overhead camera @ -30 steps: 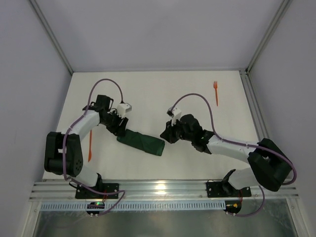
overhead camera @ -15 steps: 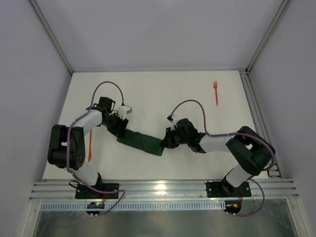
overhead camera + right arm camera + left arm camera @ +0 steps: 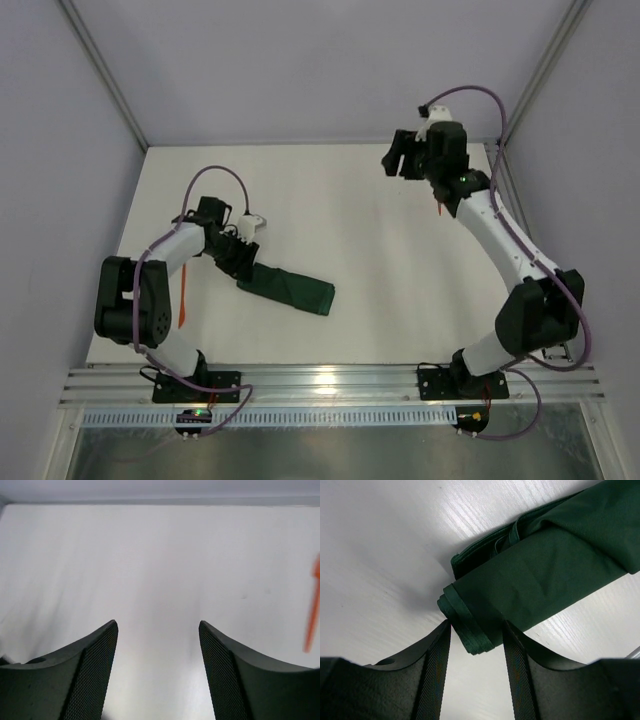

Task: Fold the napkin into a case and place the utensils inside
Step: Pick up the fork from the corner of the board.

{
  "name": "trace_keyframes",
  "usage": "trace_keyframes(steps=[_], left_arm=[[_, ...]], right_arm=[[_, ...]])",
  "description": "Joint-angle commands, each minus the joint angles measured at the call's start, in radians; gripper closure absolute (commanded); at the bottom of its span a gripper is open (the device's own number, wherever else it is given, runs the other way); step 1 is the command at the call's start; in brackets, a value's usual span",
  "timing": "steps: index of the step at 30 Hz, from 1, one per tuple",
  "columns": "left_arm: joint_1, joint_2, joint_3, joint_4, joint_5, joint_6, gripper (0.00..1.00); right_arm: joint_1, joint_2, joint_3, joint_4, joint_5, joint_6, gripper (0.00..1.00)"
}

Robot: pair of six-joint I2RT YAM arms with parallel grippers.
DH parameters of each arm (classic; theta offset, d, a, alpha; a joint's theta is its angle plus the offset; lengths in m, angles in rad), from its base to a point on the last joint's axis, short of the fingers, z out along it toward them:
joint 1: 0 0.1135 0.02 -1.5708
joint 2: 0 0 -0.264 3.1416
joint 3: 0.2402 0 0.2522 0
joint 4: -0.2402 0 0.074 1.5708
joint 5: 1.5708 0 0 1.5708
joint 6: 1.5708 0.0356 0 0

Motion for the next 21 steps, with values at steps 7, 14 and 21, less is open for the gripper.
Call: trace_keyframes(steps=[7, 14, 21], left_arm=[[0.028, -0.063, -0.013, -0.082, -0.003, -0.022, 0.51], [0.035, -0.018, -0.01, -0.087, 0.025, -0.022, 0.51], [0.035, 0.017, -0.001, -0.093, 0.032, -0.02, 0.53]], right_arm=[[-0.307, 0.664, 0.659, -0.529, 0.062, -0.118, 0.47], [-0.346, 0.882, 0.829, -0.56, 0.13, -0.132, 0.48], [-0.346, 0.874, 0.775, -0.52, 0.108, -0.166, 0.57]])
